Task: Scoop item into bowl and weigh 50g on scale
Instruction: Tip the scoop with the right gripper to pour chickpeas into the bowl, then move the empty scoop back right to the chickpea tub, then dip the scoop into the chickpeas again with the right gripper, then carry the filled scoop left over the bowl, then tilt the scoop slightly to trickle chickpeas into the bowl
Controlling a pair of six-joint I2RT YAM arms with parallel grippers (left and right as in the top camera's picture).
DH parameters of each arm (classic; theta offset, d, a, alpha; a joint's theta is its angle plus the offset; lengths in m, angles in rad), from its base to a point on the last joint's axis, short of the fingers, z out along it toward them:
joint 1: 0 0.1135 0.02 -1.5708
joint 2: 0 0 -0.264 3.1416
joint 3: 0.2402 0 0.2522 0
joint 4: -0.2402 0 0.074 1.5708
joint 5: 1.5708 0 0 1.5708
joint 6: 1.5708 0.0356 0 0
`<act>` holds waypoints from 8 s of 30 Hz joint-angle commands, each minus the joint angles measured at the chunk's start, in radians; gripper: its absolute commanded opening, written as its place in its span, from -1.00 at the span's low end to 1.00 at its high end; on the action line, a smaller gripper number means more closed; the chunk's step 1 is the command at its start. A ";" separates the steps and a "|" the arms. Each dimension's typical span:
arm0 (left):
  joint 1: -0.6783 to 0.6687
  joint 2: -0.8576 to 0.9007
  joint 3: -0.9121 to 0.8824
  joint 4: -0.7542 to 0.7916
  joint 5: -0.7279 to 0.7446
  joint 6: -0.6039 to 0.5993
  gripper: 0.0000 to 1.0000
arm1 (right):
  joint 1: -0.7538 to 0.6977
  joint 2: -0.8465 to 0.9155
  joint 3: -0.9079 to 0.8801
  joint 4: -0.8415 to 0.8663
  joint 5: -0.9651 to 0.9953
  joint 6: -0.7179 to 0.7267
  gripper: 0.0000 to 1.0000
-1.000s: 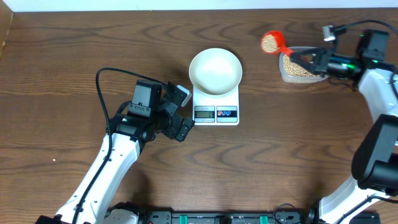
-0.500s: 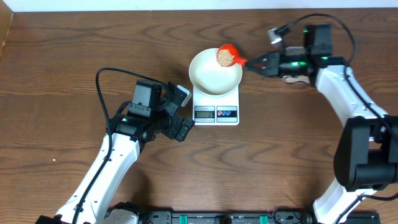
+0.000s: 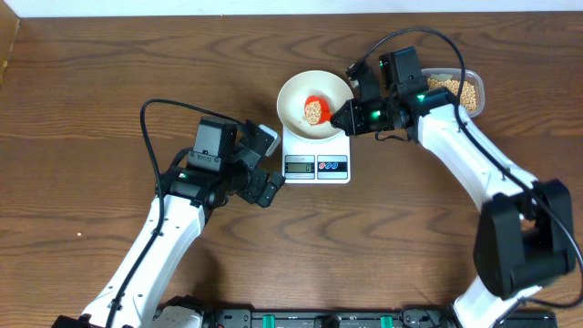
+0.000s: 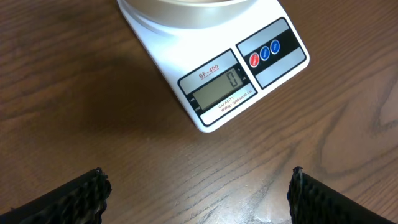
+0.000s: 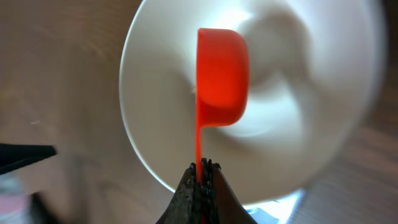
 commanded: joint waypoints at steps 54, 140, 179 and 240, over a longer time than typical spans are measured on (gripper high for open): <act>0.003 0.001 -0.005 0.001 0.005 0.005 0.87 | -0.080 -0.394 0.016 -0.103 0.411 -0.391 -0.98; 0.003 0.001 -0.005 0.001 0.005 0.005 0.87 | -0.797 -0.008 -0.018 -0.145 -0.655 -0.227 -0.98; 0.003 0.001 -0.005 0.001 0.005 0.005 0.87 | -0.230 -0.008 -0.018 0.155 -0.426 0.058 -0.98; 0.003 0.001 -0.005 0.001 0.005 0.005 0.87 | -0.002 -0.176 -0.016 0.010 -0.073 -0.105 -0.98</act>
